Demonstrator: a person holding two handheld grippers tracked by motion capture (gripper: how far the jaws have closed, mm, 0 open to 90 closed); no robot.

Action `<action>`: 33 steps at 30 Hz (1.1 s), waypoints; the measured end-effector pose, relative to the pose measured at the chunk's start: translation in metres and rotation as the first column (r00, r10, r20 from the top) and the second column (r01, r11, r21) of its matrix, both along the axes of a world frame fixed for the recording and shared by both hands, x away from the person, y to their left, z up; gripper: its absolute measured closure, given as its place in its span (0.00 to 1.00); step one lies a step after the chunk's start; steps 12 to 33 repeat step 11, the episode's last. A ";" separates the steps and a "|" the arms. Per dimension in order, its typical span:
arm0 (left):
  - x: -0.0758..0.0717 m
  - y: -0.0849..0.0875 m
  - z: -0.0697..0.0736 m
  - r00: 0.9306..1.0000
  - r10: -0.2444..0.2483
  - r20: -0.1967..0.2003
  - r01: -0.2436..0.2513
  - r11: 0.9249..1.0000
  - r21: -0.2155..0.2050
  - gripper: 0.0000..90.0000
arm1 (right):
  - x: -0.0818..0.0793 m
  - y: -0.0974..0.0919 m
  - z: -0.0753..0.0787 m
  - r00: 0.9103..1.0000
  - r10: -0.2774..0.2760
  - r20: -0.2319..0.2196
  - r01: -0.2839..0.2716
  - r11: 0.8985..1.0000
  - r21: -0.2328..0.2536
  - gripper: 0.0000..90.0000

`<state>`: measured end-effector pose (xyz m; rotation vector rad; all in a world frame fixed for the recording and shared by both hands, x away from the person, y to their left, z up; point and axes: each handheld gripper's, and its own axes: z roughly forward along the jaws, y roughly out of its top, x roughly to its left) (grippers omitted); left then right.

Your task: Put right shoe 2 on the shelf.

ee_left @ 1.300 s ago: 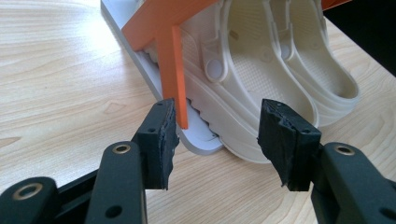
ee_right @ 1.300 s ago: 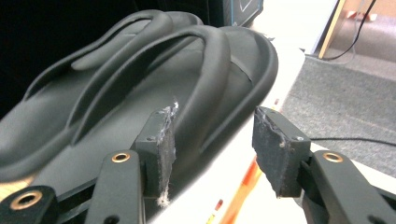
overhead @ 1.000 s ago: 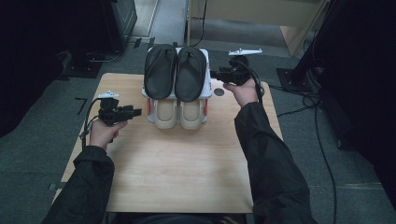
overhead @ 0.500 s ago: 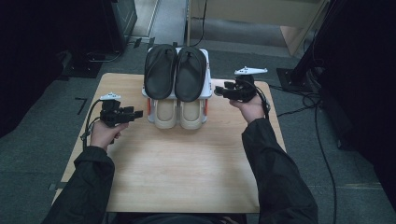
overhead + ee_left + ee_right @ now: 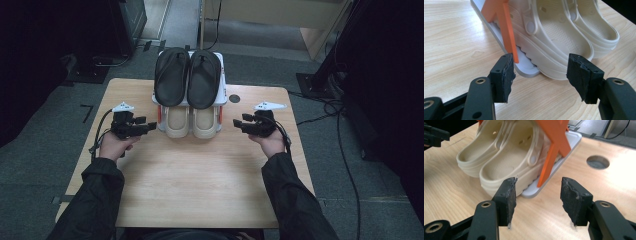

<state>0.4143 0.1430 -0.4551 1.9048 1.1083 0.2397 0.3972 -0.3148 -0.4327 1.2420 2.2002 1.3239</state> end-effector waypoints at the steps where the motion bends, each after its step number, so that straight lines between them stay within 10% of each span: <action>1: -0.002 -0.001 0.000 1.000 -0.001 -0.001 0.001 1.000 -0.006 0.42 | -0.003 0.000 -0.003 1.000 0.001 -0.003 -0.001 1.000 0.002 0.52; 9: -0.020 -0.010 -0.002 0.999 -0.031 0.023 0.031 0.999 0.033 0.38 | -0.021 -0.004 -0.028 1.000 0.015 -0.015 -0.015 1.000 0.008 0.51; 33: -0.021 -0.011 -0.002 0.999 -0.033 0.021 0.032 0.999 0.043 0.37 | -0.022 -0.005 -0.030 1.000 0.017 -0.017 -0.017 1.000 0.014 0.51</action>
